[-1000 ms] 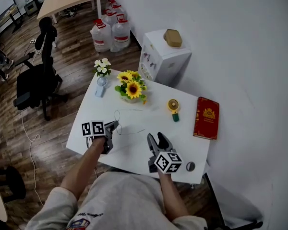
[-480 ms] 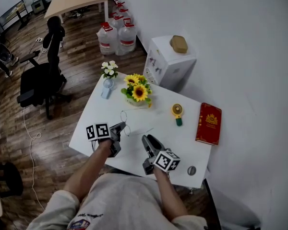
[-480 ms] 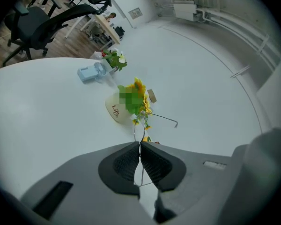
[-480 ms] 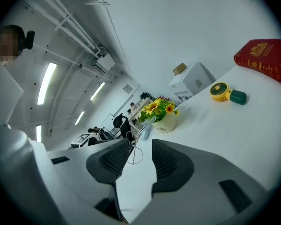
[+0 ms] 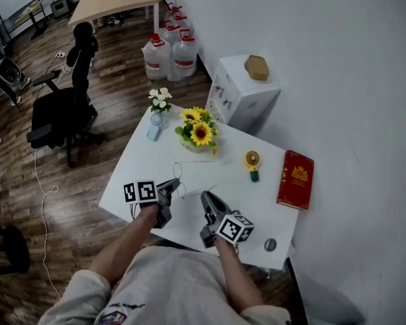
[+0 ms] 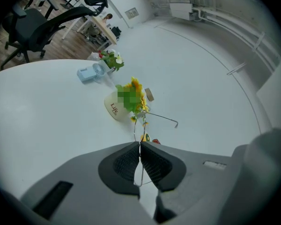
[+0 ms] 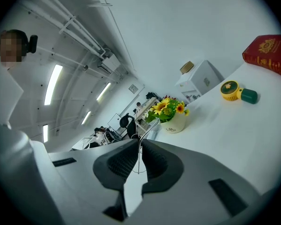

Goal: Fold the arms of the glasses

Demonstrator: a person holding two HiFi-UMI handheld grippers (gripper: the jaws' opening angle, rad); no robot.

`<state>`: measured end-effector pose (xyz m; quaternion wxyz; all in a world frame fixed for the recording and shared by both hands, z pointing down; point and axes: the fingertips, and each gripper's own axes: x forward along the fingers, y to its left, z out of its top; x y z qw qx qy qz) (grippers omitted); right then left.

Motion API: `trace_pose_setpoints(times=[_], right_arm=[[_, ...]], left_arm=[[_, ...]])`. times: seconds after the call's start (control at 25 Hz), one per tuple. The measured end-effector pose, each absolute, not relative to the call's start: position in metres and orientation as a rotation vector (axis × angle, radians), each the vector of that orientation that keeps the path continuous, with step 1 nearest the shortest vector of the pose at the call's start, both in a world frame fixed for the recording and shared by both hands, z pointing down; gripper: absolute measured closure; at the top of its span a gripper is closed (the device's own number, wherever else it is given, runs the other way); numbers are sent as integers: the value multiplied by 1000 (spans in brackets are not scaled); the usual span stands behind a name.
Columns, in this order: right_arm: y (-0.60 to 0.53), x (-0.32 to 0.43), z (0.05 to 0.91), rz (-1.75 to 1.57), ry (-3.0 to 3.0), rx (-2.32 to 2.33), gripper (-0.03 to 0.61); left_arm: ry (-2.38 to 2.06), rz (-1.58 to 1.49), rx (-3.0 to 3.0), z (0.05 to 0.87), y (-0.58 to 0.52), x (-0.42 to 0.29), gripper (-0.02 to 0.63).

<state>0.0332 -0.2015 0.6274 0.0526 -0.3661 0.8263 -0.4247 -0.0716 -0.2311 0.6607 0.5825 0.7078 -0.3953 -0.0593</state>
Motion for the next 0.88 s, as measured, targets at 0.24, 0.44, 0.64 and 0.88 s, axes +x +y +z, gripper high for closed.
trace_pose_setpoints(times=[0.24,0.44,0.64,0.88], right_arm=[[-206,24,616,-1260,2535,-1086,577],[-209,19,613,-1246,2562,-1076,580],[-208,12,618,-1255,2592,-1059,580],[-207,3,623,-1285,2631,-1029,580]], left_arm=[[-888,-103,1709,651,-219,-55,600],[-858,-86,1738,646,-211,-44,600],[-829,-72,1759,643,-203,-36,600],[-802,-48,1786,639,-195,-30,600]])
